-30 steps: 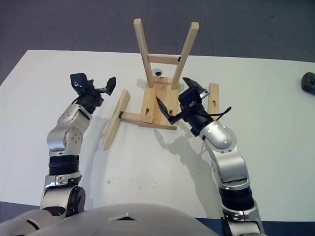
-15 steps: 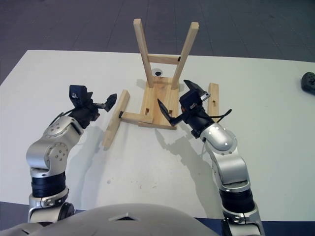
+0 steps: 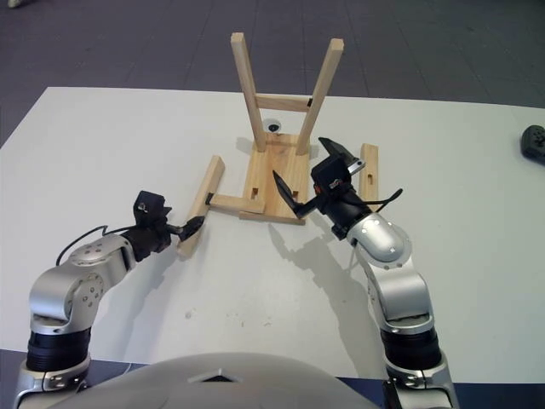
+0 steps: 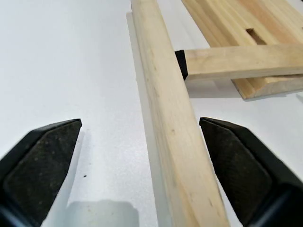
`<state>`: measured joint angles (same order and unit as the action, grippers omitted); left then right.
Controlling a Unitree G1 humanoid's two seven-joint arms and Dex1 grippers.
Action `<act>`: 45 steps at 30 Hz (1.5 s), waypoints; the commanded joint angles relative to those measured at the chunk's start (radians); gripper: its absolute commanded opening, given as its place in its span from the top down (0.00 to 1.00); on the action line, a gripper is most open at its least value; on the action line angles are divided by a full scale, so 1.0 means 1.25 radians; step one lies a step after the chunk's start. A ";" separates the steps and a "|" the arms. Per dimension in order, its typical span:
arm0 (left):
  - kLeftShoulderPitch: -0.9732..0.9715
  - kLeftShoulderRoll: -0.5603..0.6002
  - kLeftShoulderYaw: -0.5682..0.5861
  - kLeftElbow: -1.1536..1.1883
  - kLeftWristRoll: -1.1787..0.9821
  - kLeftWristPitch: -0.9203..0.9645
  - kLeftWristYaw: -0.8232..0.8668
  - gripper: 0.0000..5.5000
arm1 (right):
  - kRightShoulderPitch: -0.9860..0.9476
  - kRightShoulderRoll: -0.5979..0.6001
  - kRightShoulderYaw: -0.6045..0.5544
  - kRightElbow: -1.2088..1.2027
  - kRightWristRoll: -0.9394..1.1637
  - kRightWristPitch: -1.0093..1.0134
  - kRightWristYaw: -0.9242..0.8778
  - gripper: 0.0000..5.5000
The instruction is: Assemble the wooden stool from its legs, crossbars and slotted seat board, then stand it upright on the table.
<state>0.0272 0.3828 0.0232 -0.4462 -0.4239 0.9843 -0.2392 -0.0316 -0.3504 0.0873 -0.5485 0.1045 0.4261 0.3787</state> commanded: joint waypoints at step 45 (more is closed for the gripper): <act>-0.068 -0.037 0.291 0.248 -0.174 -0.085 0.003 0.26 | 0.001 0.003 0.014 -0.013 0.004 0.012 0.001 0.02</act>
<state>-0.0482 0.3362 0.3951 -0.1213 -0.6410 0.8958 -0.2179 -0.0340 -0.3484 0.1003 -0.5511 0.1053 0.4300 0.3820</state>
